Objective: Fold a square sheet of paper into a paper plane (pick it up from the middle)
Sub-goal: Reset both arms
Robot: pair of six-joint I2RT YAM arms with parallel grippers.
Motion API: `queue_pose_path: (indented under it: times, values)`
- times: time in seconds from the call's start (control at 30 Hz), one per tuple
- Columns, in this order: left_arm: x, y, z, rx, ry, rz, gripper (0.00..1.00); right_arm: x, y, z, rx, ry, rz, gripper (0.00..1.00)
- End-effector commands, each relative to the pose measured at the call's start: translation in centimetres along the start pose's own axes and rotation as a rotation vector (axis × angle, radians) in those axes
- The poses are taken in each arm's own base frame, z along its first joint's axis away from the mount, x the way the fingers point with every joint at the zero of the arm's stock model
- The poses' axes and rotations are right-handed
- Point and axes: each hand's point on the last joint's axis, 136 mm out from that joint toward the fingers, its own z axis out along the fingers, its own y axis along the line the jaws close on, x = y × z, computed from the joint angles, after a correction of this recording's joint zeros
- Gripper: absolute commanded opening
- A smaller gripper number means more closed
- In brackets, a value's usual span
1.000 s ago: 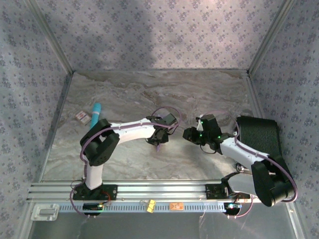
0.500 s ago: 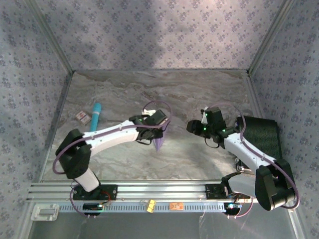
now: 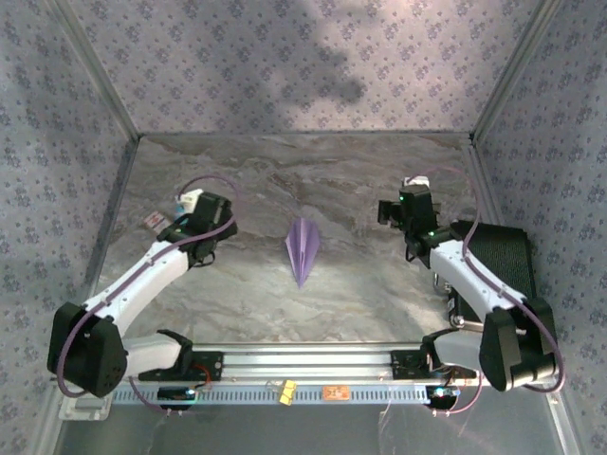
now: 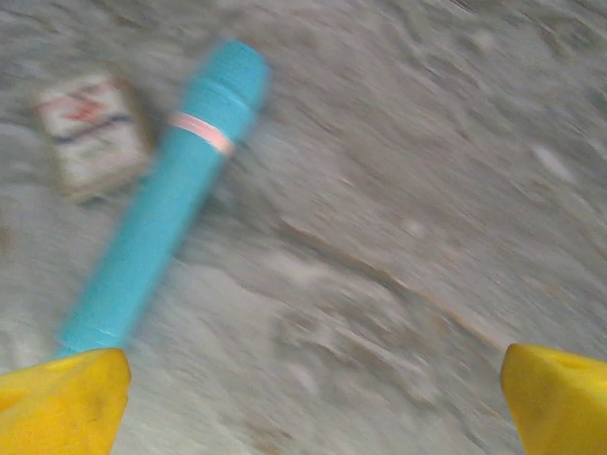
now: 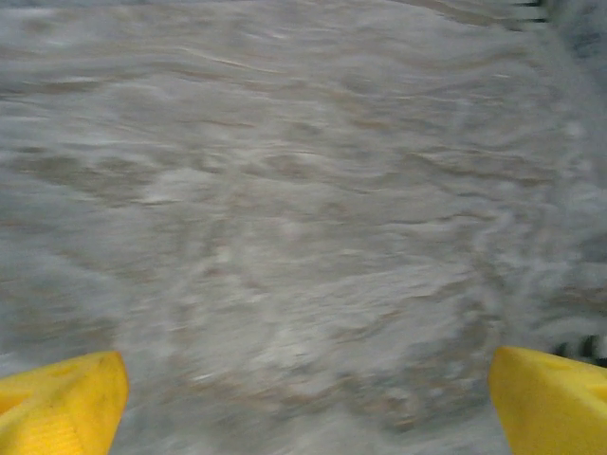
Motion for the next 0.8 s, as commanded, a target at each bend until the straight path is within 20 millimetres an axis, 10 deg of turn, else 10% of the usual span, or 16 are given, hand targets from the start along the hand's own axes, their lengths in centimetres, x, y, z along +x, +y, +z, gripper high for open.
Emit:
queue_pose_path:
  times: [0.0, 0.23, 0.43, 0.77]
  values:
    - [-2.4, 4.1, 0.9, -0.122, -0.104, 0.077, 1.0, 0.3, -3.3, 2.6, 0.111, -0.024, -0.062, 0.99]
    - [-3.6, 7.9, 2.6, -0.223, -0.254, 0.093, 1.0, 2.4, -1.5, 6.2, -0.013, -0.068, -0.19, 0.99]
    - [-2.7, 7.2, 4.7, -0.193, -0.324, 0.167, 1.0, 3.8, -2.2, 4.9, -0.214, -0.226, -0.088, 0.99]
    - [-2.9, 4.6, 7.7, 0.028, -0.389, 0.213, 1.0, 4.5, -5.7, 6.4, 0.019, -0.222, 0.006, 0.99]
